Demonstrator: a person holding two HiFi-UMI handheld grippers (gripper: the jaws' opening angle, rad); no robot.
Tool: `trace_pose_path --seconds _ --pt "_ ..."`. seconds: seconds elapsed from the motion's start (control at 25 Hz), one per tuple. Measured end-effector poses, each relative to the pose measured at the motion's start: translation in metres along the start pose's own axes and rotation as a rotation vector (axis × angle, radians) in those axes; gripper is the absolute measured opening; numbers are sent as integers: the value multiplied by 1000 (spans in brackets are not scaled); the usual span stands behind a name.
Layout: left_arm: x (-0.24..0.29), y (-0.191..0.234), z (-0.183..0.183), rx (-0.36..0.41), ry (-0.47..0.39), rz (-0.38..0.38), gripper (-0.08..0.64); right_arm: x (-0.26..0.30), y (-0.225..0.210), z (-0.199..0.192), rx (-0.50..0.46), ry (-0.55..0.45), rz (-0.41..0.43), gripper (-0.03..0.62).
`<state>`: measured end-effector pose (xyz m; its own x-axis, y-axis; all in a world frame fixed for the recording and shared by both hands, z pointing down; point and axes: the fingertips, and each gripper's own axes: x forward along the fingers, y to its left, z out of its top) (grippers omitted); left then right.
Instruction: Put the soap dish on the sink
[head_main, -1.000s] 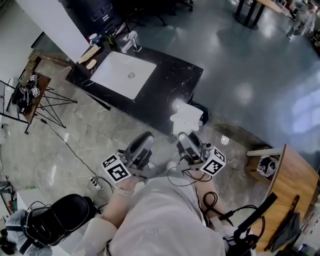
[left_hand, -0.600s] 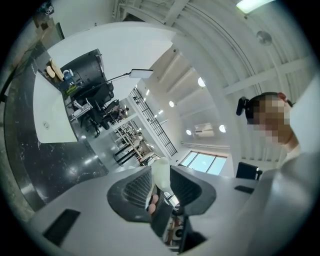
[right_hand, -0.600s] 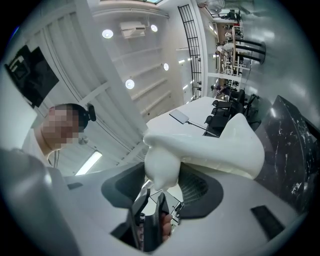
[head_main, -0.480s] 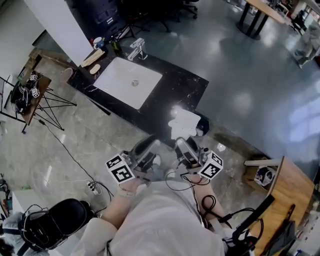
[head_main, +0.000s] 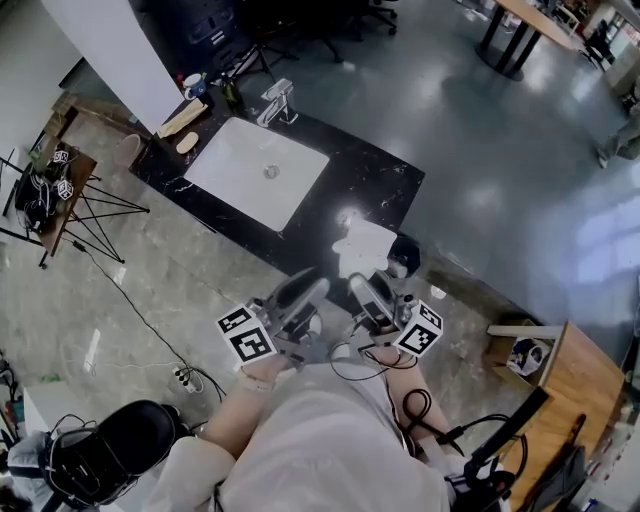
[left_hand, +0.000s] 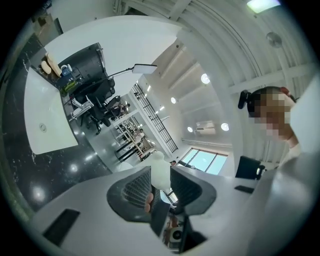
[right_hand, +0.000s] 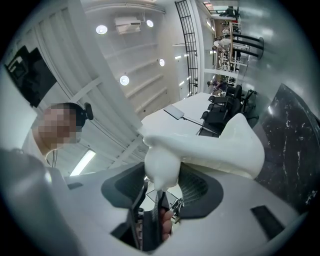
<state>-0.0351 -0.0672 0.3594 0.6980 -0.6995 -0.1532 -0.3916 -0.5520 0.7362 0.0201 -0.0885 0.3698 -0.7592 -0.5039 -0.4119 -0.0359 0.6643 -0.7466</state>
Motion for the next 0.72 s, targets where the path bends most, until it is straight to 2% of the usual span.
trace_pose_path --seconds 0.52,0.72 --pt "68 83 22 -9 118 46 126 52 -94 22 13 35 -64 222" --pt "97 130 27 -49 141 56 126 71 -146 31 40 47 -96 222"
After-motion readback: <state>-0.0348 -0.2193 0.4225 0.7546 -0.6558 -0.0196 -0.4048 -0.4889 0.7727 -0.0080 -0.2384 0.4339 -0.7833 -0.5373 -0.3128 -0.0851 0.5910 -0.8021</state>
